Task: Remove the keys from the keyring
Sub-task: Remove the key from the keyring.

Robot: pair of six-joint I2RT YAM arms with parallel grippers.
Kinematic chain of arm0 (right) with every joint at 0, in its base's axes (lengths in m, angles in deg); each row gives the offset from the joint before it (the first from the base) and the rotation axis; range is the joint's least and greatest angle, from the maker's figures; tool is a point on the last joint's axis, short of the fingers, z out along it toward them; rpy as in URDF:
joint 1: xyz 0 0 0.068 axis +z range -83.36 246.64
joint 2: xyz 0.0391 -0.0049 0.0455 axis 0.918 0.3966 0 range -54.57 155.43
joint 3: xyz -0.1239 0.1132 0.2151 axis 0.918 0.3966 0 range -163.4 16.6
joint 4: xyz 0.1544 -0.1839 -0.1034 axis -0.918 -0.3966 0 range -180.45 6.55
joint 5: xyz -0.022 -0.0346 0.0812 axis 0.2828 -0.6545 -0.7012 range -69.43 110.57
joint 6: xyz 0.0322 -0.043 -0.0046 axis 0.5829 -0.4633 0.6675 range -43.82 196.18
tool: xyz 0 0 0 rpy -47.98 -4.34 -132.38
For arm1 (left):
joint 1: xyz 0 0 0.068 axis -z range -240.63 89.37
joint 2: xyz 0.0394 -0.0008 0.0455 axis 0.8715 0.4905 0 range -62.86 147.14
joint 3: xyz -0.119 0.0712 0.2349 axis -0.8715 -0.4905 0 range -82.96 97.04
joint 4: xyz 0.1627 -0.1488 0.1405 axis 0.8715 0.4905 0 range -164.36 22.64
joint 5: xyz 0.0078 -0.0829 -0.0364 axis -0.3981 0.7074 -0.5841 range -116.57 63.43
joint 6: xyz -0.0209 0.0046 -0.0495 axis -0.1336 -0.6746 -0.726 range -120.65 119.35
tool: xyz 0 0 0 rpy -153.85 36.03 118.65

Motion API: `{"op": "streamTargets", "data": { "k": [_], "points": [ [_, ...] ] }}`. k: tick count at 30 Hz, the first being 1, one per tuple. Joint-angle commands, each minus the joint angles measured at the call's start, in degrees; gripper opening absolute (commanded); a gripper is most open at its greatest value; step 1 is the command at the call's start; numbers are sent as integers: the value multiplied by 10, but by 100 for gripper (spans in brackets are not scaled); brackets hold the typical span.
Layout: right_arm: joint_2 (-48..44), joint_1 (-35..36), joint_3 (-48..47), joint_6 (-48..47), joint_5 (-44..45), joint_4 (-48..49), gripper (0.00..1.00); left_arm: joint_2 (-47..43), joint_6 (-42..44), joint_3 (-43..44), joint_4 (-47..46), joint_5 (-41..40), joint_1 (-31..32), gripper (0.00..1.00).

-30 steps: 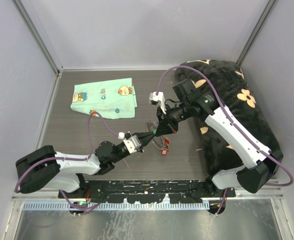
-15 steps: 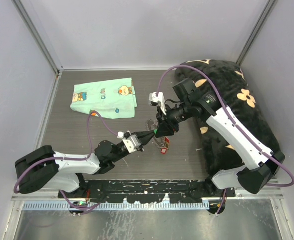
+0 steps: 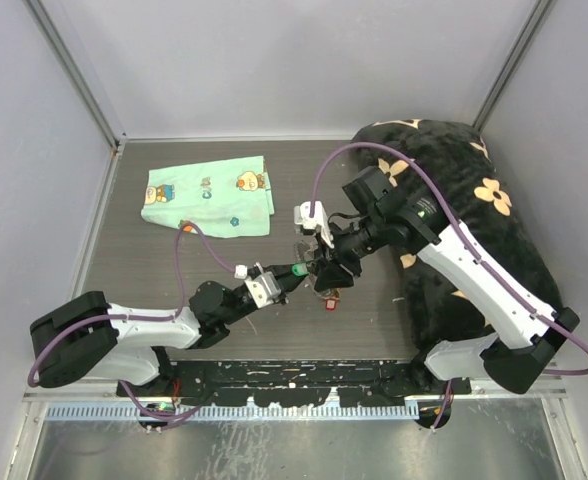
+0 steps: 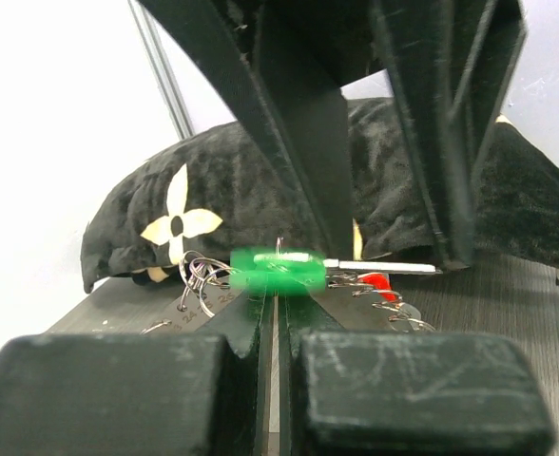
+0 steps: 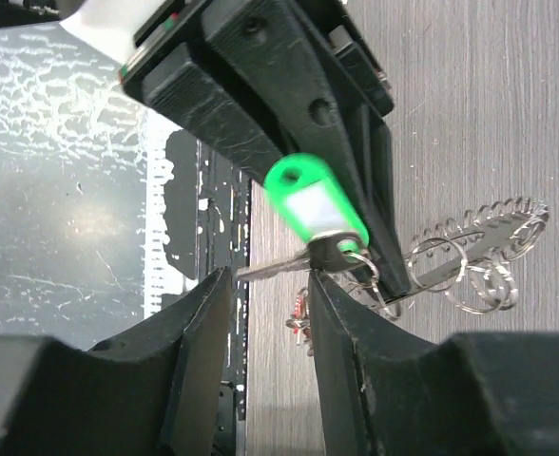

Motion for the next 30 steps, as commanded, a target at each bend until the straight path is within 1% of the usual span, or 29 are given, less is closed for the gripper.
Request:
{"op": "streamTargets", "data": {
  "k": [1, 5, 8, 11, 13, 16, 19, 21, 23, 25, 26, 28, 30],
  "points": [
    [-21, 25, -33, -32, 26, -25, 44, -12, 17, 27, -74, -3, -2, 0],
    [-15, 46, -59, -52, 71, -42, 46, -12, 17, 27, -74, 0, -2, 0],
    [-16, 47, -73, -62, 65, -52, 49, -12, 17, 24, -74, 2, -2, 0],
    [-24, 47, -85, -68, 55, -56, 53, -34, 17, 22, -74, 5, -2, 0],
    [-27, 38, -95, -74, 50, -58, 54, -36, 16, 20, -74, 9, -2, 0],
    [-32, -6, -109, -84, 18, -56, 54, -42, 15, 17, -74, 15, -2, 0],
    [-40, -85, -104, -96, -24, -36, 53, -52, 16, 11, -74, 20, -2, 0],
    [-44, -125, -88, -106, -38, -15, 51, -62, 17, 7, -71, 25, -2, 0],
    [-46, -155, -62, -119, -55, 8, 46, -76, 19, 2, -58, 35, -2, 0],
    [-46, -171, -33, -173, -83, 17, 36, -95, 20, -1, -33, 46, -2, 0],
    [-50, -174, -13, -209, -101, 17, 34, -106, 20, -1, -17, 56, -3, 0],
    [-64, -174, 32, -296, -140, 19, 35, -128, 21, -1, 16, 68, -3, 0],
    [-82, -175, 80, -349, -179, 45, 41, -148, 19, -2, 41, 78, -4, 0]
  ]
}}
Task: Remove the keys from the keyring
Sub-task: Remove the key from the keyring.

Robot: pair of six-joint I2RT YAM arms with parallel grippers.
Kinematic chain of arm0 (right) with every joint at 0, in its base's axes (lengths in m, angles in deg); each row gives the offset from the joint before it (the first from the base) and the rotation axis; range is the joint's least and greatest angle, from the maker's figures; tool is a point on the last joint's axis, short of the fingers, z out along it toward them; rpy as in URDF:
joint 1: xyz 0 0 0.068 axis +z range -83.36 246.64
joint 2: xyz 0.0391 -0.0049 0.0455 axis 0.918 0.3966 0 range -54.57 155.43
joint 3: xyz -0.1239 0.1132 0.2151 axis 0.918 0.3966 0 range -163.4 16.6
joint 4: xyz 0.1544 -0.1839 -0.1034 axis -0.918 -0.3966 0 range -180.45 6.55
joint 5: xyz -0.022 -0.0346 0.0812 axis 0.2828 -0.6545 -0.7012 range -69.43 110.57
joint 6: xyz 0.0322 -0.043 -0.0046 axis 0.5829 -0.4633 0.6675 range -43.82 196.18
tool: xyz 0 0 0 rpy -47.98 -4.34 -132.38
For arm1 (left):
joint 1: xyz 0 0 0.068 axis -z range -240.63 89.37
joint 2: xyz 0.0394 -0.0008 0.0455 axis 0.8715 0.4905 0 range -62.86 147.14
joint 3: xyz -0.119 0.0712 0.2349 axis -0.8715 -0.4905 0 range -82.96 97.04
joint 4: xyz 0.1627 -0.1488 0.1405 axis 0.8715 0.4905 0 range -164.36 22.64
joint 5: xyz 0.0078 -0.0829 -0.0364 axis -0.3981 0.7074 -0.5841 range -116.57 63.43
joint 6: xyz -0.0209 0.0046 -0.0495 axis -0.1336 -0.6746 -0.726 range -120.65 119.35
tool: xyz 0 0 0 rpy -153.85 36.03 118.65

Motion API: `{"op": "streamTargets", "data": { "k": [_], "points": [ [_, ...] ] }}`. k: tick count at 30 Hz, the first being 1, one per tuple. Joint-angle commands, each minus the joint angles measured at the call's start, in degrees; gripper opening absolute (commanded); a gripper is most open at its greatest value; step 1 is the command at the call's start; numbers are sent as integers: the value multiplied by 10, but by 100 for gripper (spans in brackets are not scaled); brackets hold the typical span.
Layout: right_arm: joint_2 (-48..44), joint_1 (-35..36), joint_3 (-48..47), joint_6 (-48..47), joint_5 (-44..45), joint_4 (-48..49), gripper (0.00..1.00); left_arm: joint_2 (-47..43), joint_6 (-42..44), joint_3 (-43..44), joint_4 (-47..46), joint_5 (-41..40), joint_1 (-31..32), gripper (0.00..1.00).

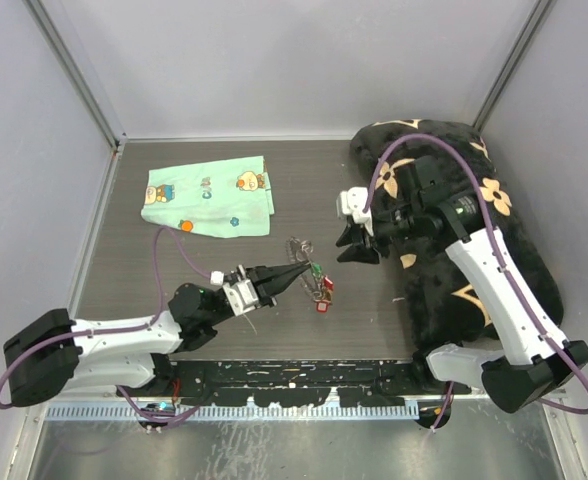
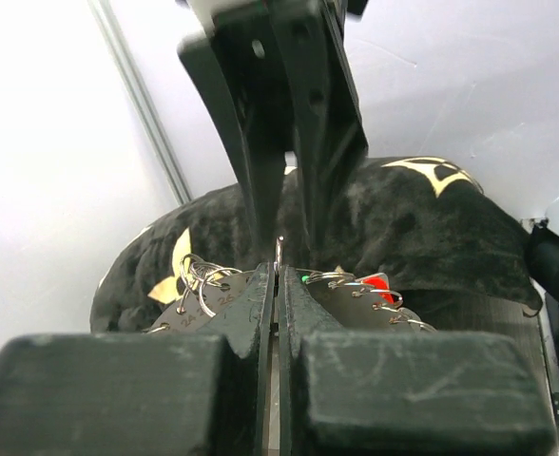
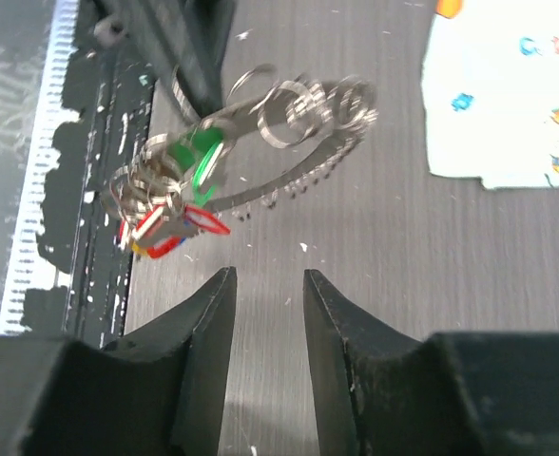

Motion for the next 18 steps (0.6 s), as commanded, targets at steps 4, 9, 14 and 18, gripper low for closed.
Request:
{"op": "streamTargets", "data": {
  "k": [4, 9, 14, 18],
  "points": [
    [-18, -2, 89, -206, -187, 32, 43, -62, -1, 4, 21, 49, -3, 0],
    [-17, -2, 80, -225, -246, 23, 38, -62, -13, 8, 27, 65, -4, 0],
    [-19, 2, 84, -246, -284, 5, 36, -47, -21, 15, 24, 71, -4, 0],
    [-20, 9, 100, -248, -285, 13, 35, -33, -29, 19, 10, 73, -4, 0]
  ]
}}
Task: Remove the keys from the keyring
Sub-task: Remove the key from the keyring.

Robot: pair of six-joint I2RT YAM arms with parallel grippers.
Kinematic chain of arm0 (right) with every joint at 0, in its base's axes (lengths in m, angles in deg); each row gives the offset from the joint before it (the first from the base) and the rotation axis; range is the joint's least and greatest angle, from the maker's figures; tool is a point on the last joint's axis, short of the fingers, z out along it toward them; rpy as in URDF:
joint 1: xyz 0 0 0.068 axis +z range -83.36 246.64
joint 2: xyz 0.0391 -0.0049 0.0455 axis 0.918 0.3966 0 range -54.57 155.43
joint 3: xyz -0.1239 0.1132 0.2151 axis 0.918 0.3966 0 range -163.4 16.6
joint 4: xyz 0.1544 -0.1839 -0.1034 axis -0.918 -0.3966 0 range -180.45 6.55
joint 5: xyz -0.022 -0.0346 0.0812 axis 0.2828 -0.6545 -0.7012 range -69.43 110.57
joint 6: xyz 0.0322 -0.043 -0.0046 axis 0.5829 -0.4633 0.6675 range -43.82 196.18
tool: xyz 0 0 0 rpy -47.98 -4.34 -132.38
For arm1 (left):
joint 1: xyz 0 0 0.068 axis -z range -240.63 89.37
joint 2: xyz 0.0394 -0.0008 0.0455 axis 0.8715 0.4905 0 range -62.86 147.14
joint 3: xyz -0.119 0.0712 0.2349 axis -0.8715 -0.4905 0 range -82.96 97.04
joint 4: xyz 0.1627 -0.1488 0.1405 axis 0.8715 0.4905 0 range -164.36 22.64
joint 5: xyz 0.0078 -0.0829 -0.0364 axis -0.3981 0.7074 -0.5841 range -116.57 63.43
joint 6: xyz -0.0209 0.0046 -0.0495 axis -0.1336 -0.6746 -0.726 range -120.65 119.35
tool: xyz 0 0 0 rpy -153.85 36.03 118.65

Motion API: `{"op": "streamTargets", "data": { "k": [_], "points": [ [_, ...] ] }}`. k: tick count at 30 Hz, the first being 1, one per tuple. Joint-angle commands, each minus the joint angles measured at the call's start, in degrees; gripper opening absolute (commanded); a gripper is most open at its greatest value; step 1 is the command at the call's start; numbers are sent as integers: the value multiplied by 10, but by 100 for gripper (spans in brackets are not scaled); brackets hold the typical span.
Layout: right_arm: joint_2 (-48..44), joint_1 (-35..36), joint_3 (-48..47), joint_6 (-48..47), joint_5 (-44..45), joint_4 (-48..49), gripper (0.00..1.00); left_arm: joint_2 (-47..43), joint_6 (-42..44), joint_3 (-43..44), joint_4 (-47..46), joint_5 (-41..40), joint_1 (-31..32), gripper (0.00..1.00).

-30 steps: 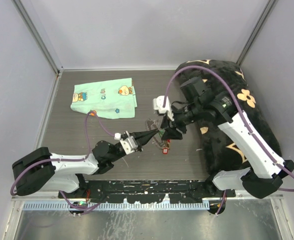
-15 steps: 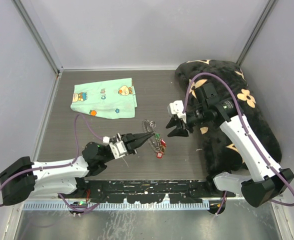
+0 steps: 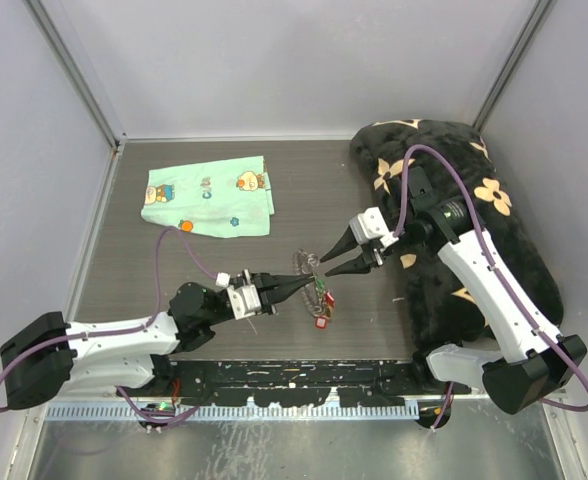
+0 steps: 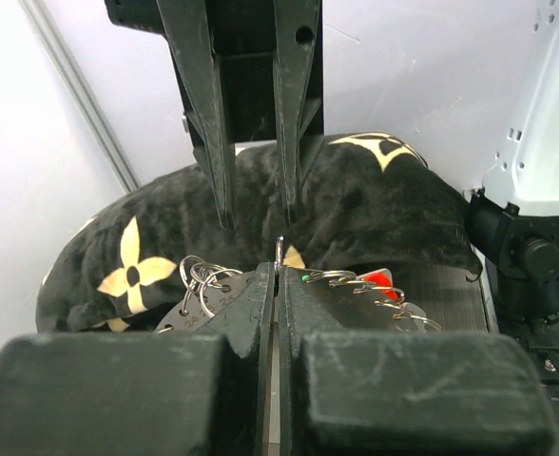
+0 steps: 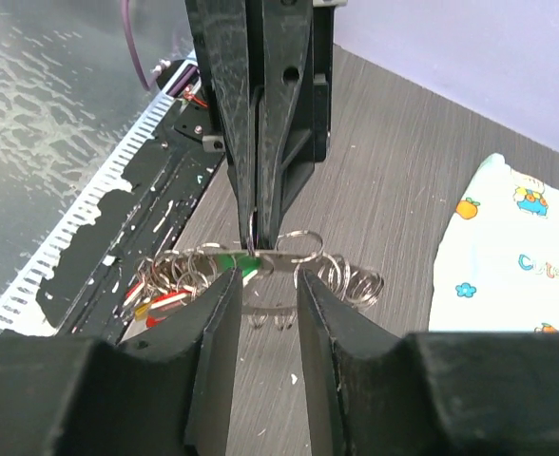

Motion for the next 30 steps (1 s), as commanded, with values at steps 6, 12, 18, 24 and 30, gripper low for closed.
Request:
{"op": "streamTargets", "data": {
  "k": [6, 12, 18, 24, 30],
  "points": [
    [-11, 26, 23, -11, -32, 18, 32, 16, -15, 25, -70, 7, -4, 0],
    [-16, 29, 39, 13, -19, 40, 30, 20, -17, 25, -74, 7, -4, 0],
    [-14, 31, 39, 27, -17, 54, 21, 25, -21, 25, -81, 8, -4, 0],
    [-15, 36, 43, 31, -5, 59, 18, 31, -26, 25, -91, 5, -3, 0],
    [-18, 38, 55, 31, 7, 67, 21, 32, -29, 22, -99, 1, -4, 0]
  ]
}}
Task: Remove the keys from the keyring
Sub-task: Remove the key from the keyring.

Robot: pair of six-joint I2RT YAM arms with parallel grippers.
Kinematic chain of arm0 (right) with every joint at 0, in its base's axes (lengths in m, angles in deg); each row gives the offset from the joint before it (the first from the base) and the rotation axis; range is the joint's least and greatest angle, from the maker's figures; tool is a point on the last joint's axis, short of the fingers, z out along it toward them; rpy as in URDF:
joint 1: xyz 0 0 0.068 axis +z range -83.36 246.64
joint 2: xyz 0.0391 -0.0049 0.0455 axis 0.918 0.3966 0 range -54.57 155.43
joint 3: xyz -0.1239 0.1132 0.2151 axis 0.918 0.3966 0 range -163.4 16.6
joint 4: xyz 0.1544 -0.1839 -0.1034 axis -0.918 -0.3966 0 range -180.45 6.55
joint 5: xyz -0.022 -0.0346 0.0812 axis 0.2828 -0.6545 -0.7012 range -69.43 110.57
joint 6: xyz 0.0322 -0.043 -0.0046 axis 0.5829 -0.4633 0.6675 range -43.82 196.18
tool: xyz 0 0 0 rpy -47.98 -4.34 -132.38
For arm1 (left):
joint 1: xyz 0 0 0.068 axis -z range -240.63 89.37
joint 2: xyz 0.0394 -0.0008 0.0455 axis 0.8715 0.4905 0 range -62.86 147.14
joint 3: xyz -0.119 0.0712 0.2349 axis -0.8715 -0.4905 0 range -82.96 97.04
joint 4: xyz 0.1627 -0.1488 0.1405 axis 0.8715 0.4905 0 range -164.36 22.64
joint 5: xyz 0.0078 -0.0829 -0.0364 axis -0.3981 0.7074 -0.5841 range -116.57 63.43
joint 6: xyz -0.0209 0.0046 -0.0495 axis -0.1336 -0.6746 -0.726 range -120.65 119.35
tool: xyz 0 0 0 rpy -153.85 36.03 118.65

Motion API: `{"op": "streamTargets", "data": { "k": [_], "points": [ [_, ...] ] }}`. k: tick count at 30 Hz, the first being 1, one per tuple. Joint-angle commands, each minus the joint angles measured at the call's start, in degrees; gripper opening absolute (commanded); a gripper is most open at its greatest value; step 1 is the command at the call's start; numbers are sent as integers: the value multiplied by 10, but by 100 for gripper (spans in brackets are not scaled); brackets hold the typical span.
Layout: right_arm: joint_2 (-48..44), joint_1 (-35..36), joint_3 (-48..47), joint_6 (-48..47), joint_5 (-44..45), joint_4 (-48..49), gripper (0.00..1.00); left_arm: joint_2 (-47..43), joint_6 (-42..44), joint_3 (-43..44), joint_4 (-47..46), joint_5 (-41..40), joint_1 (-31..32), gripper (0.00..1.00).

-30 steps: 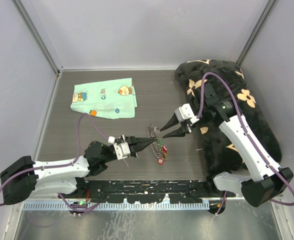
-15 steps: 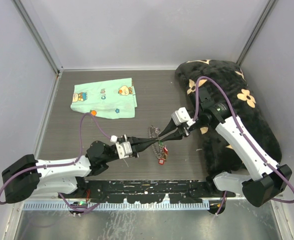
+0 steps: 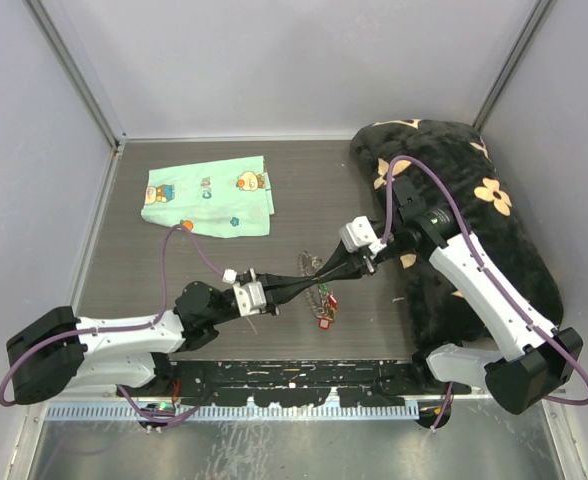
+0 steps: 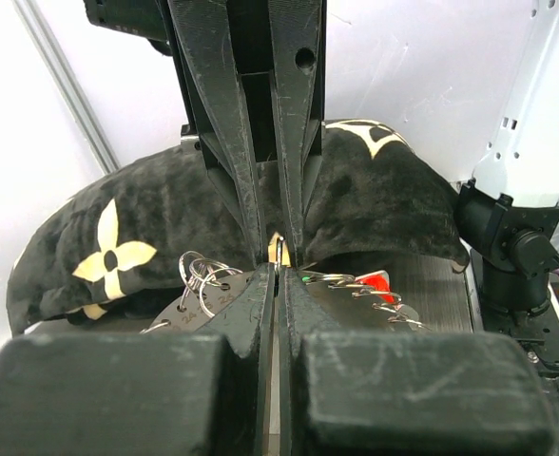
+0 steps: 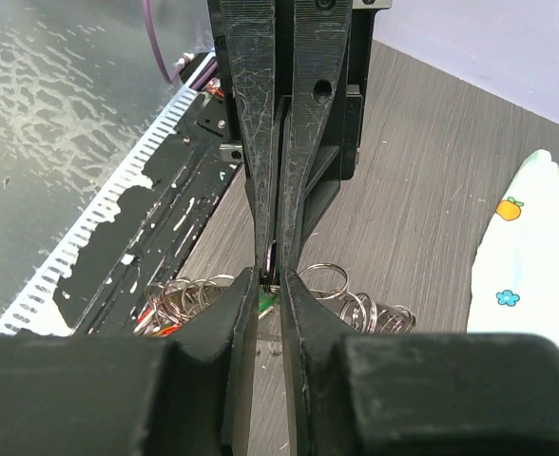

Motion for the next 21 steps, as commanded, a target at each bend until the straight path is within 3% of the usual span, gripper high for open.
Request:
{"op": "streamTargets", "data": {
  "k": [1, 3, 6, 9, 14, 21],
  "points": [
    [-16, 4, 5, 6, 5, 19, 21, -8, -4, 21, -83, -3, -3, 0],
    [-16, 4, 4, 7, 5, 18, 17, -6, -5, 21, -83, -3, -3, 0],
    [-16, 4, -1, 9, 4, 16, 3, -5, -6, 21, -83, -6, -3, 0],
    [-17, 4, -8, 7, 8, 9, 1, -5, -10, 17, -87, -16, -2, 1],
    [-22, 5, -16, 12, 43, -2, 1, -23, -16, -17, -92, -46, -3, 36],
    [-27, 6, -26, 24, 116, -24, 1, -125, -36, -64, 45, -48, -2, 41]
  ]
}}
